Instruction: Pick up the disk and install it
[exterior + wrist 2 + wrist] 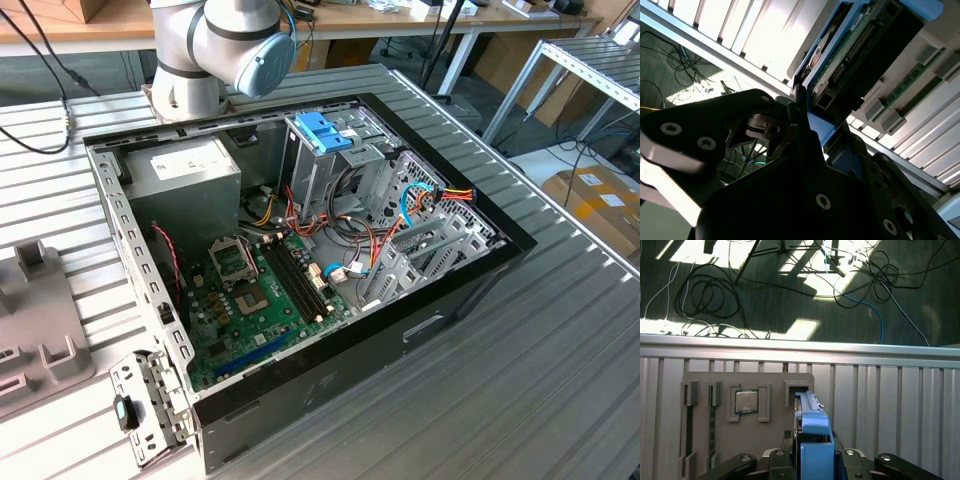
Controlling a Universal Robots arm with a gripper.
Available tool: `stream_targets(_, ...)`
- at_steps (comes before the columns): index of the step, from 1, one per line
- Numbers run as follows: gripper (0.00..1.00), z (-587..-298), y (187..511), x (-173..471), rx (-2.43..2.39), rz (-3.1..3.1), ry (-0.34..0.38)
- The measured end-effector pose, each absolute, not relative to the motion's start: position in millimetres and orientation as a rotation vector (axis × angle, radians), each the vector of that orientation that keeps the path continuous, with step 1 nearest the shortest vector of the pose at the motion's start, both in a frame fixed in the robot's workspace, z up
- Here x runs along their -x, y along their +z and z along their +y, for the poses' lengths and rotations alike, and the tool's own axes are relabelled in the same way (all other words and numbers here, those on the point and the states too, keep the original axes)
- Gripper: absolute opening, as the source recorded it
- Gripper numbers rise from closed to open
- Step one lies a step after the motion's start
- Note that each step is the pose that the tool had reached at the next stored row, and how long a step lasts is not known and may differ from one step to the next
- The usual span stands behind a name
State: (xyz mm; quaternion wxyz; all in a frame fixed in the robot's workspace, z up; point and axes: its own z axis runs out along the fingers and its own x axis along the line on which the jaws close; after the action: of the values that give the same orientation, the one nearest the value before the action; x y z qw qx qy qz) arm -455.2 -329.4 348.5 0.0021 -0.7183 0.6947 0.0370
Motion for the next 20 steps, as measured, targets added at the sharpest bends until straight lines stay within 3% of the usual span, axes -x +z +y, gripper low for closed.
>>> stream_targets(20,0.37,-329,364,454,2.252,2.178,0.119)
